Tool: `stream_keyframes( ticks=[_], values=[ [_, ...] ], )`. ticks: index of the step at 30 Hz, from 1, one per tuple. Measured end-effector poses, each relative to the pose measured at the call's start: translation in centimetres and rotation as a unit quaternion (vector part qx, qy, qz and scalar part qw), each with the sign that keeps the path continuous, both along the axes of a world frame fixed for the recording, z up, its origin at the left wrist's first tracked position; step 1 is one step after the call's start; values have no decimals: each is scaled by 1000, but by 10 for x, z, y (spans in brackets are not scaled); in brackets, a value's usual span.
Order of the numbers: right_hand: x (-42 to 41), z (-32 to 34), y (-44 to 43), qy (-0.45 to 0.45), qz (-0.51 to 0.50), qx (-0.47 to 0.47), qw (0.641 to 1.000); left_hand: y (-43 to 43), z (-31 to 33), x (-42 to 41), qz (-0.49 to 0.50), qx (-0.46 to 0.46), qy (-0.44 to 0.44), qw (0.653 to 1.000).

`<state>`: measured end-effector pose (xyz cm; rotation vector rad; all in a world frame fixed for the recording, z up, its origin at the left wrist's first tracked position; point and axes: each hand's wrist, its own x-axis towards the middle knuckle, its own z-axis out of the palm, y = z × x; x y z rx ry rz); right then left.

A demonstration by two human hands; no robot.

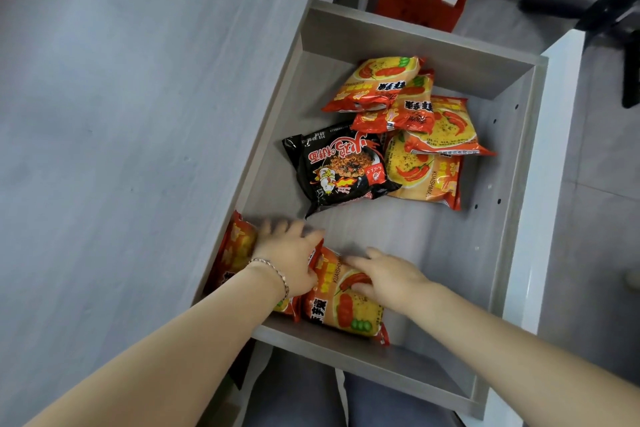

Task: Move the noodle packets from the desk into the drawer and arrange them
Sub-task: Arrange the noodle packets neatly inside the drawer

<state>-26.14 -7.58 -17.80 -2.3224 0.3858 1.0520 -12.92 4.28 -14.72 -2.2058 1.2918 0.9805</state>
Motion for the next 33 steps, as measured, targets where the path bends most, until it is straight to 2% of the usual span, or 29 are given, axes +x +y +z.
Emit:
stream_keyframes(
  ticks=[2,3,5,6,8,9,10,11,13,15,16,18,20,23,24,26,29,32,33],
  values=[
    [4,8,-10,-1,26,8,1000,-4,0,-6,-60,-89,-5,994],
    [6,12,-16,-17,1,2,1000,-6,-1,-10,-90,-120,0,989],
    [10,17,-32,-78,-154,-43,984,-14,-5,-15,-151,-129,12,980],
    [13,20,-42,-119,-267,-72,954,-19,-8,-16,-174,-108,14,979],
    [23,23,-65,-179,-493,-132,841,-29,-13,-15,-191,-44,11,981],
    [29,22,-77,-171,-574,-159,785,-32,-16,-14,-187,-12,9,982],
    [33,20,-89,-136,-628,-173,747,-35,-18,-14,-175,13,11,984],
    [37,14,-100,-87,-660,-169,727,-37,-20,-13,-161,30,15,986],
    [41,-4,-115,-17,-685,-123,717,-37,-23,-11,-139,45,26,989],
    [38,-16,-121,-11,-699,-72,711,-35,-23,-8,-125,51,30,990],
    [34,-18,-122,-19,-696,-75,714,-33,-22,-7,-120,51,28,991],
    [26,-12,-121,-44,-657,-95,747,-30,-20,-6,-114,37,19,993],
    [17,-2,-117,-92,-621,-102,772,-26,-17,-7,-87,-13,19,996],
    [1,25,-104,-150,-611,-95,771,-24,-4,-8,26,-156,56,986],
    [-3,35,-101,-162,-603,-91,776,-25,2,-9,86,-215,77,970],
    [-11,57,-94,-181,-569,-96,797,-32,15,-8,236,-296,131,916],
    [-17,86,-87,-228,-527,-88,814,-48,30,-8,456,-309,266,791],
    [-19,97,-83,-260,-511,59,817,-62,39,-9,568,-268,386,676],
    [-18,97,-81,-257,-492,108,825,-62,41,-9,572,-281,399,659]
  ],
)
